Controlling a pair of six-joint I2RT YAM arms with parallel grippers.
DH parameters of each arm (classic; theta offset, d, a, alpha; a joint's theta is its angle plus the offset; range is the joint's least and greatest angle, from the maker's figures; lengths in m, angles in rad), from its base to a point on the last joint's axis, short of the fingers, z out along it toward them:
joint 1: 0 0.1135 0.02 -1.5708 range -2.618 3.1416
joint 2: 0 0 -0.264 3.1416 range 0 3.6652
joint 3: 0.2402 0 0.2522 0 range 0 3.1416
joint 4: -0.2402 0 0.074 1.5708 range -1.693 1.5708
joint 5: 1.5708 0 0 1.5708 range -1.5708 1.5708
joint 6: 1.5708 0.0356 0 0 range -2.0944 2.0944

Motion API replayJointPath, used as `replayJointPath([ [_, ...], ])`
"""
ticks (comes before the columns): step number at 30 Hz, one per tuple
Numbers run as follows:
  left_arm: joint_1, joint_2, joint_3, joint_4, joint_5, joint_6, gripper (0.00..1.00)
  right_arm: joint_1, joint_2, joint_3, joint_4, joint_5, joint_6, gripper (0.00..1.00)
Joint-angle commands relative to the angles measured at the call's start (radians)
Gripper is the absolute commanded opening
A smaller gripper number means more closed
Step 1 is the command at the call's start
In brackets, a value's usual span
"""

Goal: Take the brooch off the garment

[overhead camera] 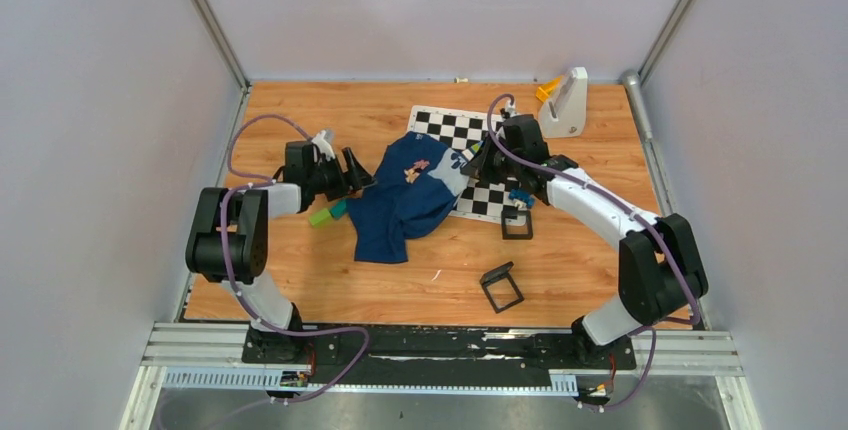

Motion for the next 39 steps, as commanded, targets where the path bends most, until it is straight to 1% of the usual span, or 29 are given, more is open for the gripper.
replayJointPath([
  [1,-0.04,0.065,-0.052,0.218,0.076,-0.107,0.87,-0.008,-0.061,0.001,-0.02,-0.017,-0.043,0.0],
  [4,-0.107,0.131,-0.024,0.25,0.053,-0.127,0.85,-0.018,-0.075,0.002,-0.046,-0.012,-0.049,0.0],
  [6,-0.143,0.165,0.024,0.223,0.051,-0.131,0.82,-0.031,-0.09,-0.004,-0.055,-0.016,-0.051,0.0],
  [7,-0.151,0.171,0.031,0.208,0.046,-0.13,0.74,-0.037,-0.098,-0.009,-0.056,-0.02,-0.051,0.0],
  [8,-0.157,0.174,0.037,0.188,0.035,-0.129,0.69,-0.043,-0.106,-0.014,-0.058,-0.025,-0.053,0.0],
  [9,-0.158,0.172,0.036,0.18,0.027,-0.125,0.57,-0.048,-0.114,-0.019,-0.059,-0.029,-0.054,0.0],
  [10,-0.159,0.165,0.04,0.155,0.011,-0.117,0.5,-0.051,-0.12,-0.024,-0.058,-0.031,-0.056,0.0],
  [11,-0.158,0.161,0.042,0.14,0.007,-0.099,0.39,-0.051,-0.127,-0.028,-0.059,-0.031,-0.057,0.0],
  [12,-0.159,0.148,0.046,0.121,0.012,-0.09,0.31,-0.051,-0.131,-0.03,-0.06,-0.035,-0.059,0.0],
  [13,-0.156,0.138,0.048,0.108,0.015,-0.078,0.17,-0.052,-0.133,-0.031,-0.06,-0.04,-0.058,0.0],
  [14,-0.155,0.108,0.051,0.098,0.014,-0.072,0.05,-0.052,-0.133,-0.031,-0.06,-0.047,-0.058,0.0],
  [15,-0.15,0.066,0.053,0.066,0.006,-0.06,0.02,-0.052,-0.132,-0.031,-0.06,-0.056,-0.057,0.0],
  [16,-0.147,0.039,0.062,0.044,-0.017,-0.05,0.0,-0.054,-0.13,-0.027,-0.061,-0.071,-0.062,0.0],
  [18,-0.138,-0.048,0.086,-0.042,-0.058,-0.006,0.0,-0.051,-0.129,-0.016,-0.071,-0.108,-0.076,0.0],
  [21,-0.128,-0.204,0.126,-0.213,-0.138,0.061,0.0,-0.05,-0.144,0.003,-0.096,-0.16,-0.109,0.0],
  [22,-0.127,-0.235,0.138,-0.242,-0.146,0.077,0.0,-0.048,-0.154,0.004,-0.105,-0.179,-0.12,0.0],
  [23,-0.127,-0.297,0.139,-0.282,-0.153,0.082,0.0,-0.043,-0.165,0.002,-0.116,-0.194,-0.133,0.0],
  [27,-0.127,-0.461,0.095,-0.355,-0.15,0.083,0.0,-0.006,-0.221,-0.061,-0.147,-0.197,-0.166,0.0],
  [29,-0.127,-0.526,0.015,-0.353,-0.132,0.076,0.0,0.012,-0.235,-0.104,-0.146,-0.184,-0.167,0.01],
  [33,-0.129,-0.59,-0.108,-0.338,-0.106,0.064,0.0,0.055,-0.223,-0.176,-0.129,-0.143,-0.174,0.04],
  [37,-0.129,-0.603,-0.174,-0.382,-0.138,0.08,0.03,0.118,-0.182,-0.218,-0.104,-0.106,-0.171,0.04],
  [39,-0.133,-0.624,-0.182,-0.416,-0.152,0.087,0.03,0.154,-0.155,-0.224,-0.103,-0.096,-0.167,0.04],
])
